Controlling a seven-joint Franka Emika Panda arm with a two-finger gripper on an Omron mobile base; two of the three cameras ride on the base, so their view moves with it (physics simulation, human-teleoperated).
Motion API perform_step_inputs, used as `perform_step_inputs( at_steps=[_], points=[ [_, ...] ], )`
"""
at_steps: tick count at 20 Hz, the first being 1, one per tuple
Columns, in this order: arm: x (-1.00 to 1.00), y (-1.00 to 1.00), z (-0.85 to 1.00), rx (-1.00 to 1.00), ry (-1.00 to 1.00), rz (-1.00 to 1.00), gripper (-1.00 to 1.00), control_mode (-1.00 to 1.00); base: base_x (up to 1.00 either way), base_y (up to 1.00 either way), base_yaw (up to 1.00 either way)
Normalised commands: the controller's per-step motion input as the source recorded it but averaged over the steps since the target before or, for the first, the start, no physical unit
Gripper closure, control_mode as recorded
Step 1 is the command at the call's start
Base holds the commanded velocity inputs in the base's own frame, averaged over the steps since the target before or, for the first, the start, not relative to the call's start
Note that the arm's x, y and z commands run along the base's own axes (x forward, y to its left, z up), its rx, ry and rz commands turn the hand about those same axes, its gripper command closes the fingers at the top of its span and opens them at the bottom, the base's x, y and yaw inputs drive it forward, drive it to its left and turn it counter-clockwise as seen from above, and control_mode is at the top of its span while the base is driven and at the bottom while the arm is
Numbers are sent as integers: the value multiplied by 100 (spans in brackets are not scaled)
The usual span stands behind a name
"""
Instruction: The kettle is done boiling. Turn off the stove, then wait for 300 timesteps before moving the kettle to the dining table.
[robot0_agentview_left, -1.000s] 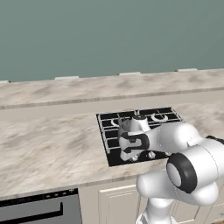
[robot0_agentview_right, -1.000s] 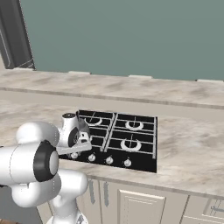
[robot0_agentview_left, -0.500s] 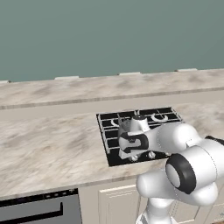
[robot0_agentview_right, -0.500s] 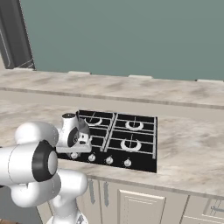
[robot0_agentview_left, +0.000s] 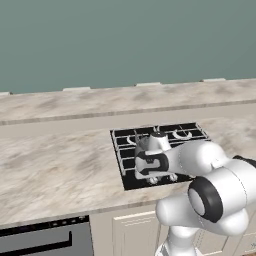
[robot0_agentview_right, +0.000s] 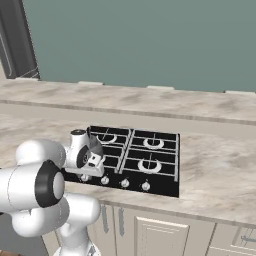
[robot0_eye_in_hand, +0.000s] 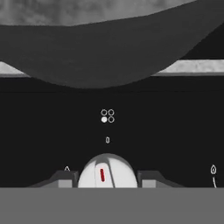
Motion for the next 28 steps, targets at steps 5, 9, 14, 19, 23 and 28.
perform_step_inputs(
  at_steps=[5, 9, 14, 19, 23, 28],
  points=[
    [-2, 0, -10, 0, 0, -22, 100, -100, 0, 0, 0],
    [-1, 0, -10, 0, 0, -22, 100, -100, 0, 0, 0],
    [-5, 0, -5, 0, 0, -20, 100, -100, 0, 0, 0],
    [-4, 0, -5, 0, 0, -16, -100, -100, 0, 0, 0],
    [-1, 0, 0, 0, 0, -3, -100, -100, 0, 0, 0],
    [-6, -12, 4, 5, 0, -1, -100, -100, 0, 0, 0]
  ],
)
